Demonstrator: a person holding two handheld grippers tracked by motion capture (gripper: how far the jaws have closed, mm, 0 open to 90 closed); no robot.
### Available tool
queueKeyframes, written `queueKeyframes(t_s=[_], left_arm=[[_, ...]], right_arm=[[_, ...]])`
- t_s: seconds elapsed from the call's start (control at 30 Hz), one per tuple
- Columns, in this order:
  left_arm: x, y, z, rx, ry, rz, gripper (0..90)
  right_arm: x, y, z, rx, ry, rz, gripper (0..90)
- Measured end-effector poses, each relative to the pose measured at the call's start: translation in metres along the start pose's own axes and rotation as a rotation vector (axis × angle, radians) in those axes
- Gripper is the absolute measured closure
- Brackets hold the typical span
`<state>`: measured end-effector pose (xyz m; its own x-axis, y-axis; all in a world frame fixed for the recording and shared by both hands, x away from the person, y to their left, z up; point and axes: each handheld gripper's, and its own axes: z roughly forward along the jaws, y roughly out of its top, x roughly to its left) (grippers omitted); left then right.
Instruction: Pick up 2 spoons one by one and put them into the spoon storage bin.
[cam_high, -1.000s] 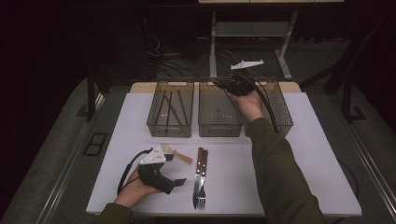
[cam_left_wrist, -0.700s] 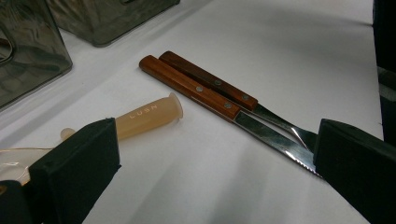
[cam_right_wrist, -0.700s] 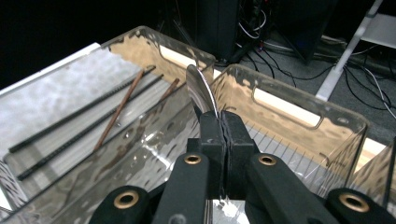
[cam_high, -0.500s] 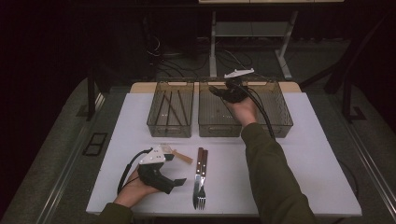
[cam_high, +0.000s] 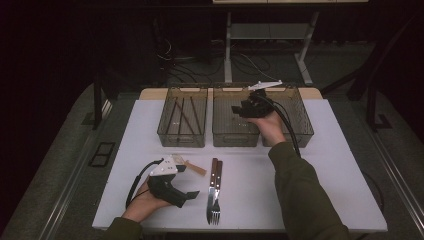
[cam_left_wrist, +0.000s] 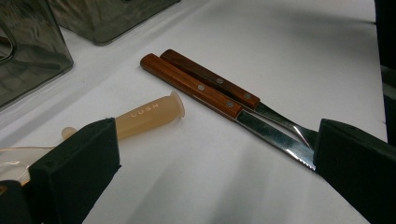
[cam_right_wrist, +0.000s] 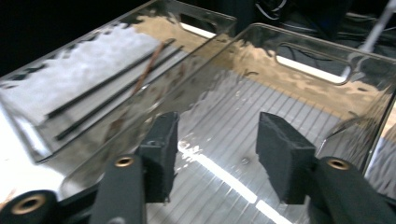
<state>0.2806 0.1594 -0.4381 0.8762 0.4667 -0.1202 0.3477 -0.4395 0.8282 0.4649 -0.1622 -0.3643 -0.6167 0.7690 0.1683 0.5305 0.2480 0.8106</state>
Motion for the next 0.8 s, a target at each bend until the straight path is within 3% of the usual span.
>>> queueKeyframes(t_s=[0.13, 0.27, 0.43, 0.6, 0.8], left_arm=[[-0.001, 0.000, 0.001, 0.001, 0.001, -0.010, 0.0], [-0.001, 0.000, 0.001, 0.005, 0.004, -0.007, 0.0], [-0.002, 0.000, 0.002, 0.012, 0.005, -0.003, 0.0], [-0.001, 0.000, 0.003, 0.017, 0.008, -0.009, 0.0], [-0.001, -0.001, 0.003, 0.020, 0.013, -0.020, 0.0]], right_arm=[[0.004, -0.007, -0.020, -0.014, 0.058, 0.016, 31.5], [0.009, -0.017, -0.043, 0.005, 0.094, -0.010, 26.0], [0.013, -0.037, -0.065, 0.011, 0.100, -0.033, 20.4], [0.011, -0.059, -0.082, 0.016, 0.073, -0.030, 19.0], [0.008, -0.085, -0.102, -0.007, 0.090, -0.020, 14.3]])
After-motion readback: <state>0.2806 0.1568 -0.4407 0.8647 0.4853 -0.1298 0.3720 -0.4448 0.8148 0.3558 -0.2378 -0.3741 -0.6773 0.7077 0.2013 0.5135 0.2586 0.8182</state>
